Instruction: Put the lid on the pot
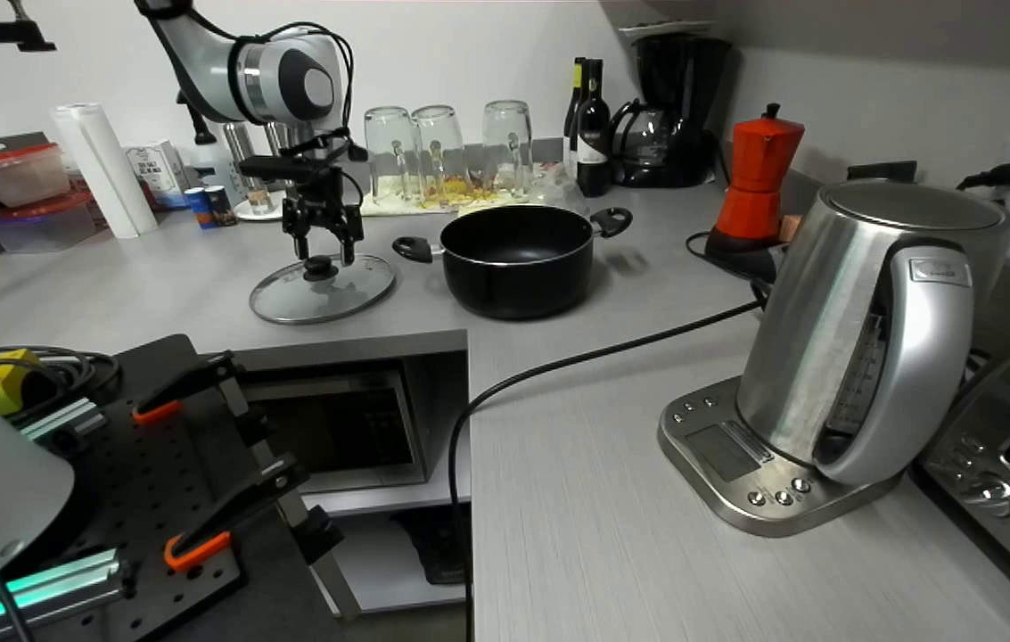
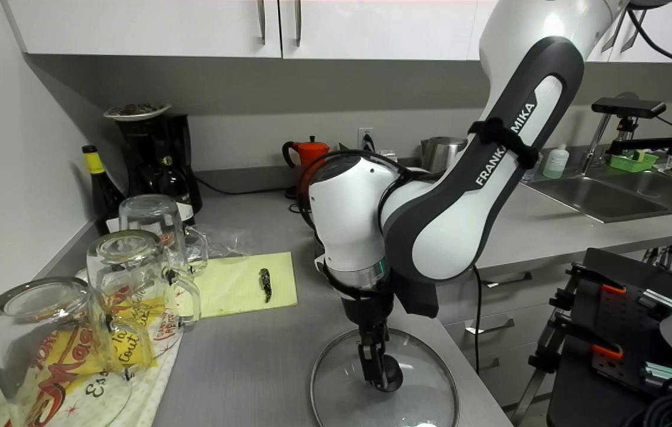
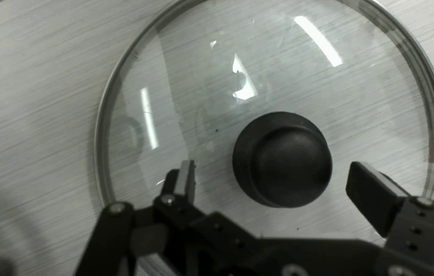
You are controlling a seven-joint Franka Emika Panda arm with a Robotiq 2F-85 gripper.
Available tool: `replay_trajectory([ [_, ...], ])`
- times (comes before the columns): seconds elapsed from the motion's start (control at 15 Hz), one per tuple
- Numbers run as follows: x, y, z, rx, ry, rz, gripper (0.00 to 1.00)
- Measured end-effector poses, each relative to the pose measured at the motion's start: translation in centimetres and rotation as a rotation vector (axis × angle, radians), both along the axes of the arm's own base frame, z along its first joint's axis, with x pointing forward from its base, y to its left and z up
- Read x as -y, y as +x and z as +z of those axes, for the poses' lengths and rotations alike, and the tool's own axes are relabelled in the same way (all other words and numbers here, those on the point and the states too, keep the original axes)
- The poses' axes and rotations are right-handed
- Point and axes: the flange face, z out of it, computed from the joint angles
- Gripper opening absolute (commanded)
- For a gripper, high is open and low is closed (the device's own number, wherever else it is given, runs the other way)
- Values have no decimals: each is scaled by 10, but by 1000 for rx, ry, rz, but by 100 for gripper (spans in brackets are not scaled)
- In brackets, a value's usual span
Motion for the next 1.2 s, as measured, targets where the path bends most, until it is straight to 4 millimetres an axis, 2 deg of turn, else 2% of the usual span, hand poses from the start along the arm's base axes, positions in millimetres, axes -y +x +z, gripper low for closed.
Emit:
replay_trajectory([
  [0.4,-3,-3,-3,-2,1,11,100],
  [0.47,-3,-4,-4,-3,1,12,97],
  [0.53,-3,-5,-5,-4,0,12,73],
  [0.67,-3,-5,-6,-7,-1,13,71],
  [1.07,-3,-6,-4,-5,0,15,28],
  [1.2,-4,-5,0,3,3,15,26],
])
